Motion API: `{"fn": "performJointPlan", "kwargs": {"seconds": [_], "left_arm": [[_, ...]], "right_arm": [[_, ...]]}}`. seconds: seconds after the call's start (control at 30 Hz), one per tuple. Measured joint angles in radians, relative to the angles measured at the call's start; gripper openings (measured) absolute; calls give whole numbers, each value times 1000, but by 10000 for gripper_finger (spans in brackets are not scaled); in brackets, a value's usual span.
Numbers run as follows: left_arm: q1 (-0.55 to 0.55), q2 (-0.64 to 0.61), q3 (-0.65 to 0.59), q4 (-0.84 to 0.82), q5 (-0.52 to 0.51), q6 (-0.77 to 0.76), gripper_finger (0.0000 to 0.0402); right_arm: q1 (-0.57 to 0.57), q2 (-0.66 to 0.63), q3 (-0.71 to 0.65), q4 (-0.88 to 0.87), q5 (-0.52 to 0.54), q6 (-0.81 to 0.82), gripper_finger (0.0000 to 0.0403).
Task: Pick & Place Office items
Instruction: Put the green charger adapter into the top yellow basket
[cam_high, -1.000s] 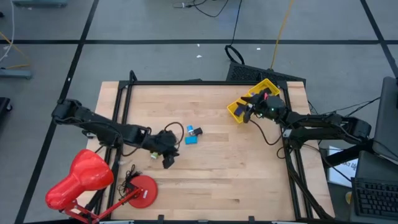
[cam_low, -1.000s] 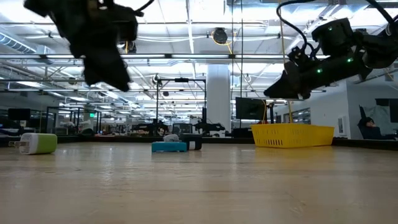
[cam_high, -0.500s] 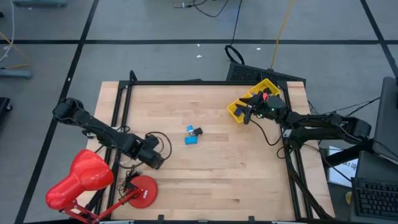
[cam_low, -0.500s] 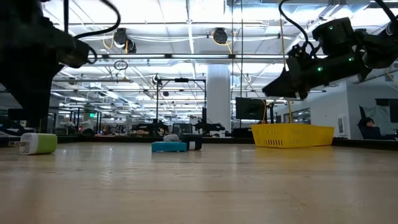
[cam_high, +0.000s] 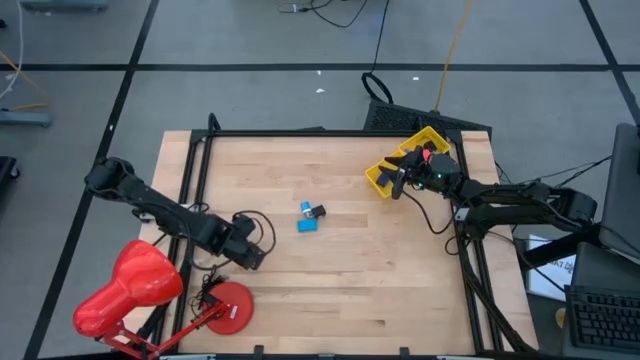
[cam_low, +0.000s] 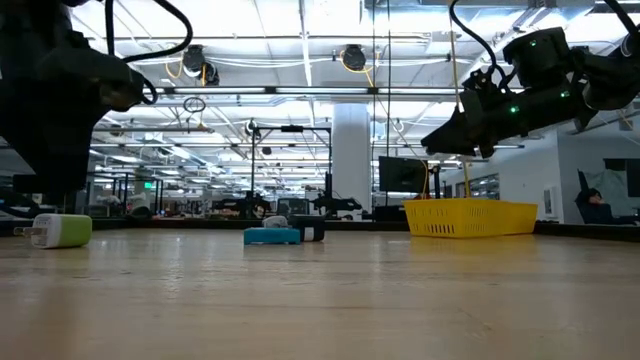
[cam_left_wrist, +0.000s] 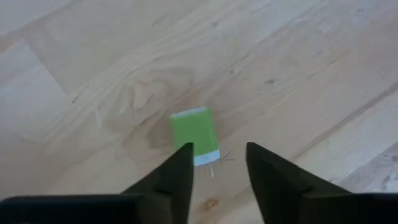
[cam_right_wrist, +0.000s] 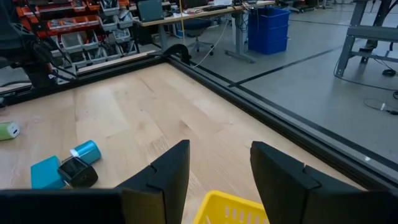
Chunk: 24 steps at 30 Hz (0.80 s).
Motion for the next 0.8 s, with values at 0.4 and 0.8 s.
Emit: {"fn": "performJointPlan", "kwargs": {"seconds": [0.4,0.8], "left_arm": [[1,136,0,-1,10,-35,265],[56,177,-1,86,44,-41,206]], "right_arm": [[0,0,0,-6,0,0,155],[0,0,0,-5,0,0,155]]}}
